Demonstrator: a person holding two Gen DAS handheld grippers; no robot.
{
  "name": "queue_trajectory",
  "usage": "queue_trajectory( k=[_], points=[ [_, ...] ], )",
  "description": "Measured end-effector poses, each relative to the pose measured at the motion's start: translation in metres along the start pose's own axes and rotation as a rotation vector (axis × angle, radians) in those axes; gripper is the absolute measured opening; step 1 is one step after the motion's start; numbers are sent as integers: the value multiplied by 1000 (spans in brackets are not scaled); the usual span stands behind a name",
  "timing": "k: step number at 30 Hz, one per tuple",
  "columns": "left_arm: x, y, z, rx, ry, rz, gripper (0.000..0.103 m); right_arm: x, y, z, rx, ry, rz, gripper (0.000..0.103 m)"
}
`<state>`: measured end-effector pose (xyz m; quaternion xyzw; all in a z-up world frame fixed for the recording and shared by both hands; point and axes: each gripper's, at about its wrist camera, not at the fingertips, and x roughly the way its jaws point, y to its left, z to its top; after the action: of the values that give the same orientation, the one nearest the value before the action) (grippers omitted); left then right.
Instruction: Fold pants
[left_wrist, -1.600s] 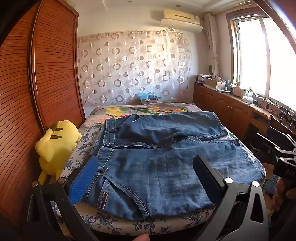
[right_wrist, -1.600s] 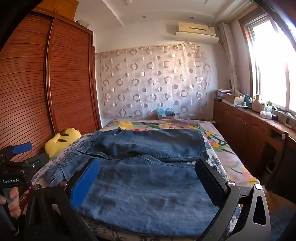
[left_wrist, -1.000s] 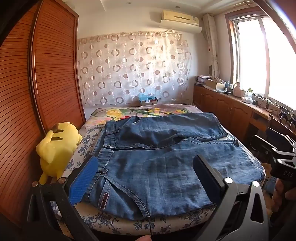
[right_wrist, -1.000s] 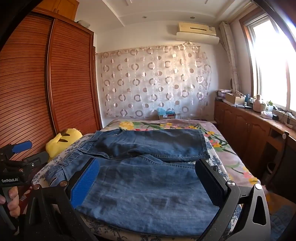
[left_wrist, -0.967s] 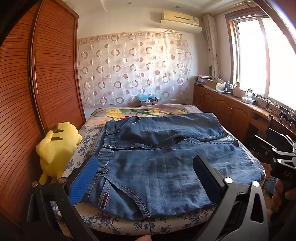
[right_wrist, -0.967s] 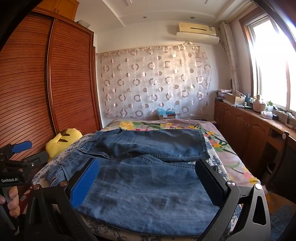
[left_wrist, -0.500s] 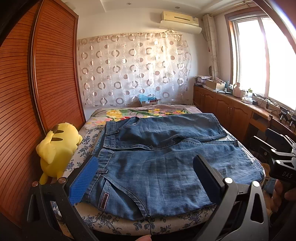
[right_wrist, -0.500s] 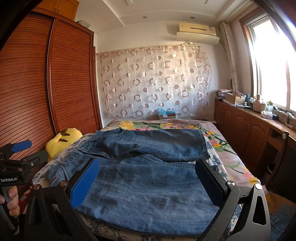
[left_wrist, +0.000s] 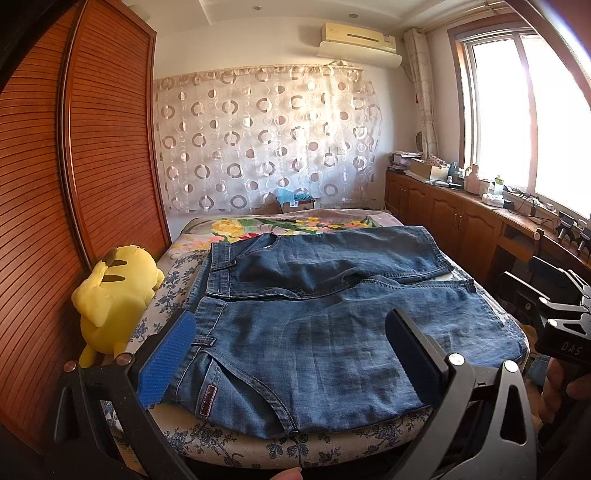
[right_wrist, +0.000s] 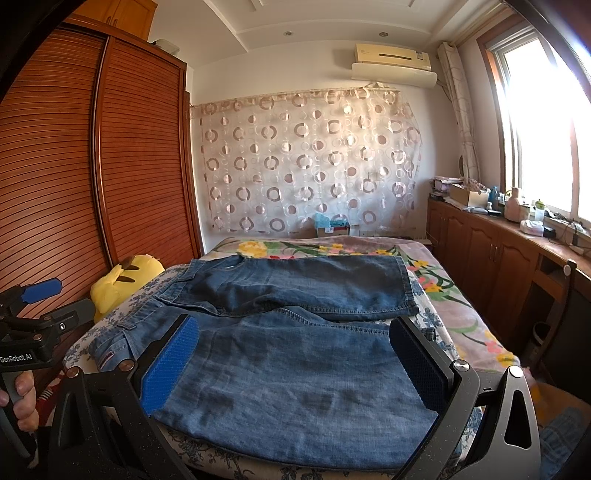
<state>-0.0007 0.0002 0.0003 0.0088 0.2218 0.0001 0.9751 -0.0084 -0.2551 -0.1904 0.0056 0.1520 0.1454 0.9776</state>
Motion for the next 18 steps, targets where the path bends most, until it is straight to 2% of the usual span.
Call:
queue_trajectory(
  k=[18],
  points=[
    [0,0,0,0,-3,1,103,-1,0,1,-4,-3,0,103]
  ],
)
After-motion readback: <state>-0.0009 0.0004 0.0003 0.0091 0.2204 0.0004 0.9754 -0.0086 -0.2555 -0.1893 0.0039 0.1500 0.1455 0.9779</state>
